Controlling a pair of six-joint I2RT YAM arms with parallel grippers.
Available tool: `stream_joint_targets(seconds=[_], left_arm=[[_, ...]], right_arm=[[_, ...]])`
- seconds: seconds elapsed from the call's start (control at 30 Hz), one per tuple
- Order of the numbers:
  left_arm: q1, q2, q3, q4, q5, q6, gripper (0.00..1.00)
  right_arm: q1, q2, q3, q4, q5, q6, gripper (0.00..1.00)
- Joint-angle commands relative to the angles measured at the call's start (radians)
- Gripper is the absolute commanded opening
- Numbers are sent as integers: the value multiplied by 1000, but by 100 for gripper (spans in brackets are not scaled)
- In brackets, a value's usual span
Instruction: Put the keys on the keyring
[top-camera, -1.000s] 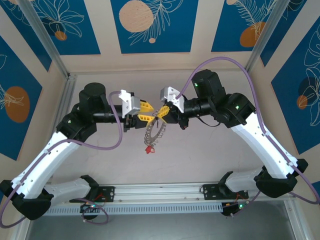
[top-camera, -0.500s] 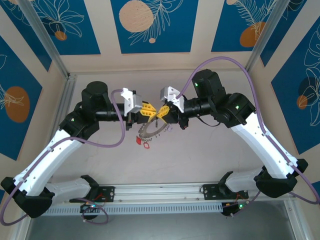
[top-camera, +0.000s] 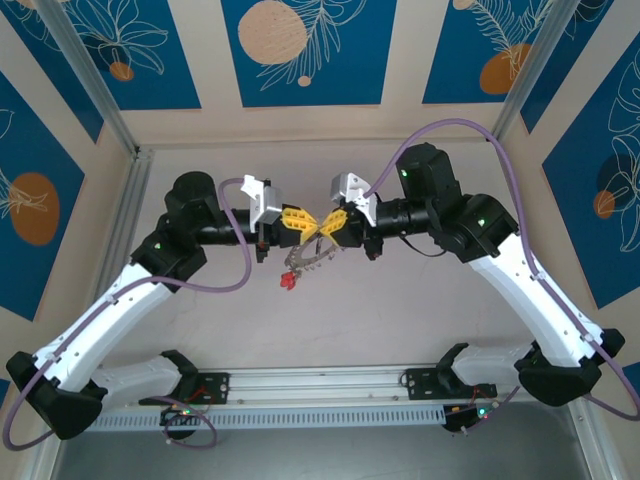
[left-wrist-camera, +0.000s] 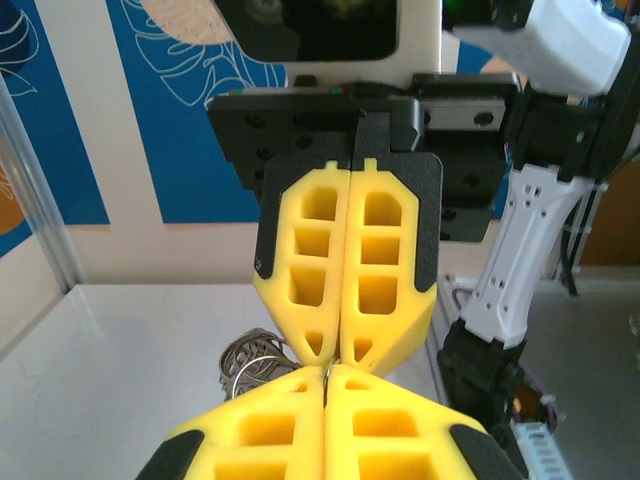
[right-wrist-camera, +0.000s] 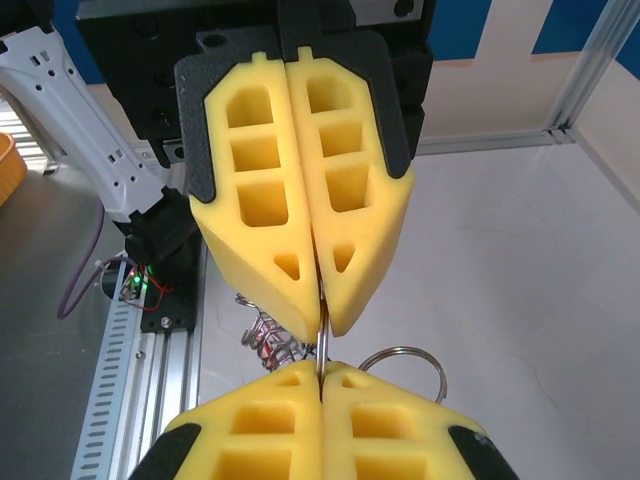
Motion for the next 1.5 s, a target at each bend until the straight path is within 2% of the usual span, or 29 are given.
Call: stream_joint_targets(seconds=[0.0,0.13,0.67,0.9,1.0,1.07,1.1,1.2,1.33,1.43,1.47], left_arm=[[-5,-6,-34,221,19,-111,0],[-4,-1,-55,304,15,-159,0],[13,16,-164,674,10,-399,0],[20,44,-182,812,21,-498,0],[21,50,-187,835,28,-515,0],[19,53,-189,838,33,-520,0],[20,54,-189,838,35,-520,0],[20,54,-179,791,49,-499,0],[20,16,-126,503,45,-335,0],[21,-10,-49,224,23,-178,30],[21,-17,-23,142,7,-128,36]], right_arm=[[3,-33,-30,111,-94,48,4],[-19,-64,-78,163,-133,84,11],[-32,-130,-174,254,-194,111,22],[-37,-138,-189,278,-169,119,18],[-43,-137,-193,297,-142,129,11],[-48,-133,-189,302,-120,133,1],[-52,-132,-188,301,-118,132,0],[-67,-139,-190,315,-95,132,0],[-88,-145,-163,297,-95,109,0],[-95,-128,-116,232,-86,72,0],[-95,-122,-102,211,-79,58,0]])
